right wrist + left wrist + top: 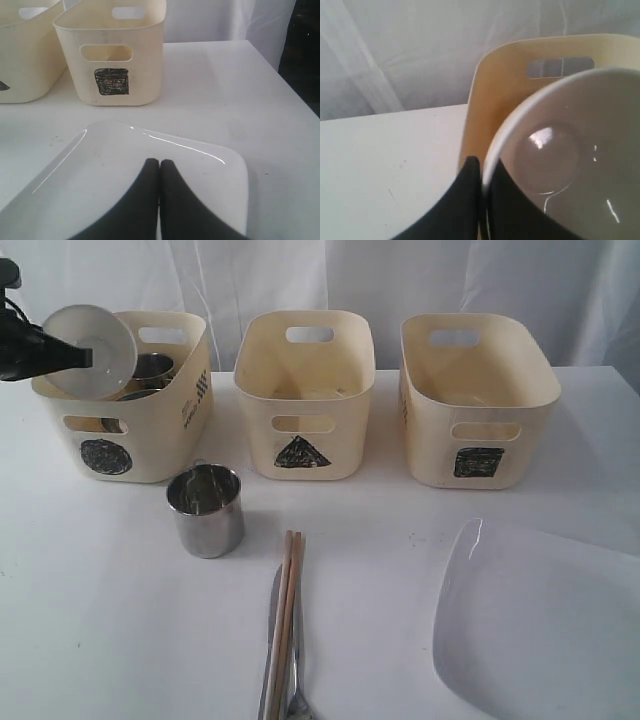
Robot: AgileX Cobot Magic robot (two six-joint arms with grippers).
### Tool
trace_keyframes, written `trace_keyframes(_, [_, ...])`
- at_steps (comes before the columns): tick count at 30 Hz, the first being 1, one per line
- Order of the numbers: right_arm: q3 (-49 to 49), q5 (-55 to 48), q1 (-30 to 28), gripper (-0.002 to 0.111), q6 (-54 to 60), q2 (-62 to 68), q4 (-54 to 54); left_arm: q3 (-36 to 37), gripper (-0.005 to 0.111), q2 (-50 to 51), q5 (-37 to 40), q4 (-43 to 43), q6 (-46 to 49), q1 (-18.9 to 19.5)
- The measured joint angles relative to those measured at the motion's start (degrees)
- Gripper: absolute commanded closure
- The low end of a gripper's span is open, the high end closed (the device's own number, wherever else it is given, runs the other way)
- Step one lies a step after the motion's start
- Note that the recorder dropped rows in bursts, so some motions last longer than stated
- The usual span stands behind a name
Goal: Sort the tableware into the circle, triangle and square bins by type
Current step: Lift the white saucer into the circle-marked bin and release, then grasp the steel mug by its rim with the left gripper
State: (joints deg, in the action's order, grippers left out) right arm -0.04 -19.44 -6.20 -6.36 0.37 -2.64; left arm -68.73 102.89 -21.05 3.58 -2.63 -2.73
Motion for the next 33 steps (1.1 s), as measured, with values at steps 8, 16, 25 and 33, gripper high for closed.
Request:
trace_keyframes(8, [0.00, 0.00, 0.00, 0.108, 0.00, 0.00, 0.00, -0.37, 0.052, 0.09, -0.71, 5.04, -0.11, -1.25])
trace_keyframes(16, [0.00, 0.00, 0.00, 0.108, 0.00, 0.00, 0.00, -0.37, 0.034, -5.04, 1.13, 6.37, -2.06, -1.25])
trace_keyframes(25, [0.00, 0.00, 0.00, 0.108, 0.00, 0.00, 0.00, 0.02, 0.066, -19.55, 57.99, 0.85, -13.01, -1.25])
trace_keyframes(33, [0.00, 0.00, 0.00, 0.108, 0.00, 0.00, 0.00, 8.77, 0.099, -19.61, 62.60, -23.89, -1.25, -1.25])
